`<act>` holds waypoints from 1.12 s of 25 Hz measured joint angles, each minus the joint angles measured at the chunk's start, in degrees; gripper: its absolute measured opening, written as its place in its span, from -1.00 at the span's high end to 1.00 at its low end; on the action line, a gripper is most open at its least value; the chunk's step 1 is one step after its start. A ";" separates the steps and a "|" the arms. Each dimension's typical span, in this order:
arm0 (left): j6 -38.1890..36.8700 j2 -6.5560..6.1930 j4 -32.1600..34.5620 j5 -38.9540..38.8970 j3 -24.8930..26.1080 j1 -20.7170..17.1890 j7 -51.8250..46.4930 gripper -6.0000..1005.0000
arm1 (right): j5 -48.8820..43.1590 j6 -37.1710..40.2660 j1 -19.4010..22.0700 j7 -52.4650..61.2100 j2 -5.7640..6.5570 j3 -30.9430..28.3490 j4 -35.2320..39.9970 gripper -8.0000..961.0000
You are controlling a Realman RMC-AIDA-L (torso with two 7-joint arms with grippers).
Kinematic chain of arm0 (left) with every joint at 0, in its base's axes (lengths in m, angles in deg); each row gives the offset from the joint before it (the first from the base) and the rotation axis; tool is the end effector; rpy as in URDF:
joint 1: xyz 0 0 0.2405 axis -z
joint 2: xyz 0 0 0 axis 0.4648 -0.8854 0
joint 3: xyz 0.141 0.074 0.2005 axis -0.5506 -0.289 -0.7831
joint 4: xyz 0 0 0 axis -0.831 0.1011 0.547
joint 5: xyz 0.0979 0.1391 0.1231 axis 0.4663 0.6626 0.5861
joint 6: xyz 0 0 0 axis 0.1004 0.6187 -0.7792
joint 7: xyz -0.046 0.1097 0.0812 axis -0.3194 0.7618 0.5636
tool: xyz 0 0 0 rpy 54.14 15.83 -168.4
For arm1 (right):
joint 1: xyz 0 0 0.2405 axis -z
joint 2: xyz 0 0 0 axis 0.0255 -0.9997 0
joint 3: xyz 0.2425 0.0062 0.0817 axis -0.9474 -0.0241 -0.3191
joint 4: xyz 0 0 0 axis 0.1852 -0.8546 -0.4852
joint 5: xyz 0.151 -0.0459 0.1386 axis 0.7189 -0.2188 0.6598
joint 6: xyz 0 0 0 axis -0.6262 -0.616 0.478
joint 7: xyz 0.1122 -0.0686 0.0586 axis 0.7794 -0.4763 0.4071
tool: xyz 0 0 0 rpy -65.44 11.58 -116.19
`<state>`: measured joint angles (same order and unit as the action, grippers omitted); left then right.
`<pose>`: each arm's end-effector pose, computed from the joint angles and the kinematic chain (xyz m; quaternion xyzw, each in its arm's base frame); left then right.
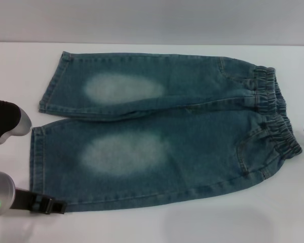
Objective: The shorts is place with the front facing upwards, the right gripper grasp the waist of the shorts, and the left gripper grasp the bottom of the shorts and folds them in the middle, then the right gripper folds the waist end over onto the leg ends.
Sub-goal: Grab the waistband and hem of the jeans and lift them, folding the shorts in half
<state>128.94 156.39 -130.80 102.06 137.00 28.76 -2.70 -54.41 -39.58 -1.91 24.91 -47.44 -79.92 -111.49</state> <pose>-0.2368 0.2455 -0.0002 -0.7789 -0.5004 0.1845 0.3298 0.3146 0.3032 0.0706 -0.7063 0.5917 0.0859 0.3791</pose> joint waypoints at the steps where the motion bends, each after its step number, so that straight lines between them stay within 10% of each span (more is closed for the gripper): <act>1: 0.00 0.00 0.08 0.00 0.00 0.00 -0.01 -0.58 | 0.00 -0.02 -0.03 0.00 0.00 0.00 0.00 -0.54; 18: 0.32 -0.01 2.29 -0.01 -0.77 1.47 0.00 -0.72 | 0.75 -0.23 -0.11 0.00 0.01 0.21 -0.03 -0.54; 28: 2.33 -0.16 3.82 0.00 -0.29 3.94 0.97 -0.32 | 1.51 -0.47 -0.27 0.02 0.09 0.06 -0.28 -0.53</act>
<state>131.27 156.23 -126.98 102.06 136.70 32.70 -1.72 -52.90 -40.05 -2.19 24.93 -47.35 -79.85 -111.77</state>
